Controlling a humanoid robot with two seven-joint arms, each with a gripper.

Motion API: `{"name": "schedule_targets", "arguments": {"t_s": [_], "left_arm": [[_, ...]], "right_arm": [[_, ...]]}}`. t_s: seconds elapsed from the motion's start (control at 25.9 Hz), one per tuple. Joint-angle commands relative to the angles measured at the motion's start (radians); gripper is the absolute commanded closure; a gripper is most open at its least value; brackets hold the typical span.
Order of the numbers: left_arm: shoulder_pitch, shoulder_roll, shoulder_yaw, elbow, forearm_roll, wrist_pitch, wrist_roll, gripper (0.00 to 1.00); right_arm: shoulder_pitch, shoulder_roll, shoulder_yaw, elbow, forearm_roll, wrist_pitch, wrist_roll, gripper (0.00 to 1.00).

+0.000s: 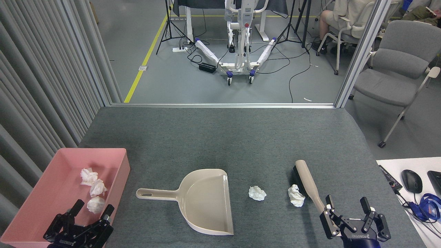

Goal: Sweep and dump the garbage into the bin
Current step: 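Move the left gripper from the pink bin toward the dustpan handle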

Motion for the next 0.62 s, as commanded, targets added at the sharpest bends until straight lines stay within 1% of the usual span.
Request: {"name": "schedule_targets", "arguments": {"t_s": [0.0, 0.19, 0.58], "left_arm": [[0.001, -0.027, 0.013, -0.022, -0.004, 0.0, -0.003, 0.0], [-0.005, -0.047, 0.048, -0.042, 0.006, -0.002, -0.004, 0.0], [-0.004, -0.047, 0.062, -0.047, 0.009, 0.009, -0.009, 0.0]], "right_arm": [[0.002, -0.002, 0.001, -0.001, 0.0, 0.0, 0.0, 0.02], [0.002, -0.003, 0.001, -0.001, 0.0, 0.0, 0.0, 0.02], [0.013, -0.002, 0.0, -0.005, 0.0, 0.0, 0.0, 0.02]]}}
